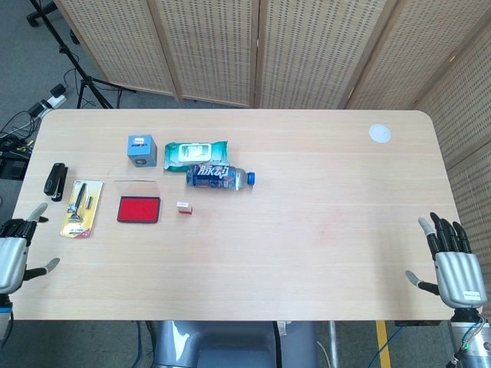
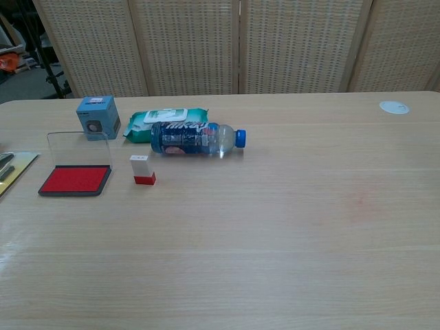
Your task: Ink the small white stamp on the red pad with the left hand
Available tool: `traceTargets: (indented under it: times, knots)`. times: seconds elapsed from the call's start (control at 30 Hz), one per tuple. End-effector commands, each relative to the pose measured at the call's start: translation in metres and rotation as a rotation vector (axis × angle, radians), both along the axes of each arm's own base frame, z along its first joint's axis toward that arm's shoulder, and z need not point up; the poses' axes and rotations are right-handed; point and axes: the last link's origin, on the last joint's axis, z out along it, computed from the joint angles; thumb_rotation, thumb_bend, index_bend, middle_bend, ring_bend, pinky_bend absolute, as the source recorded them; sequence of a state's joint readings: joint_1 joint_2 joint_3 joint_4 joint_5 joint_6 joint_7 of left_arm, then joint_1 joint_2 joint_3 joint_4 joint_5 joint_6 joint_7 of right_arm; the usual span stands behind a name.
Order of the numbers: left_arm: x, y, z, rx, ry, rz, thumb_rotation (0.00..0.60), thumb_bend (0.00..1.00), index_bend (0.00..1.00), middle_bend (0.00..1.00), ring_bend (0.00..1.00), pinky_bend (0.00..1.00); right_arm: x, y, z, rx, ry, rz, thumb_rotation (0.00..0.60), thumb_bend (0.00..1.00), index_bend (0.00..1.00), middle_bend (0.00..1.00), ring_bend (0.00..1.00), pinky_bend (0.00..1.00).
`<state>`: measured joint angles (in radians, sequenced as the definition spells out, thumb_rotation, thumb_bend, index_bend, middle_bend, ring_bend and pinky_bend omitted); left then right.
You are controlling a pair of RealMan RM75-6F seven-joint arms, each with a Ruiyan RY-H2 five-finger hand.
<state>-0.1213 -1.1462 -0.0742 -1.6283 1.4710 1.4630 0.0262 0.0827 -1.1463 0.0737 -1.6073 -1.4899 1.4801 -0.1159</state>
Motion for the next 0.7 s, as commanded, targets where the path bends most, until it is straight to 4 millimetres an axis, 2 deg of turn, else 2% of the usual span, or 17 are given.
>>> traceTargets:
  times: [0.03, 0.1, 0.33, 0.43, 0.6, 0.7]
  knots:
    - [0.019, 0.023, -0.004, 0.002, -0.023, -0.068, 0.6, 0.0, 0.09, 0.98, 0.97, 0.92, 0.0, -0.002, 0.0, 0.002, -0.011, -0.006, 0.6, 0.0, 0.0, 0.0, 0.0, 0.0]
    - [0.031, 0.036, -0.008, -0.014, -0.049, -0.092, 0.6, 0.0, 0.12, 1.0, 1.0, 0.95, 0.0, -0.002, 0.002, 0.0, -0.021, -0.01, 0.6, 0.0, 0.0, 0.0, 0.0, 0.0]
    - [0.07, 0.079, -0.019, -0.142, -0.097, -0.096, 0.6, 0.0, 0.2, 1.0, 1.0, 0.96, 0.001, -0.005, 0.005, 0.006, -0.046, -0.014, 0.6, 0.0, 0.0, 0.0, 0.0, 0.0]
    - [0.092, 0.104, -0.035, -0.227, -0.108, -0.077, 0.6, 0.02, 0.26, 1.0, 1.0, 0.96, -0.003, -0.007, 0.007, 0.012, -0.064, -0.03, 0.6, 0.0, 0.0, 0.0, 0.0, 0.0]
    - [0.107, 0.126, -0.053, -0.267, -0.101, -0.053, 0.6, 0.11, 0.4, 1.0, 1.0, 0.96, -0.004, -0.009, 0.011, 0.016, -0.089, -0.04, 0.6, 0.0, 0.0, 0.0, 0.0, 0.0]
    - [0.116, 0.139, -0.066, -0.29, -0.122, -0.034, 0.6, 0.14, 0.43, 1.0, 1.0, 0.96, -0.004, -0.01, 0.013, 0.018, -0.098, -0.034, 0.6, 0.0, 0.0, 0.0, 0.0, 0.0]
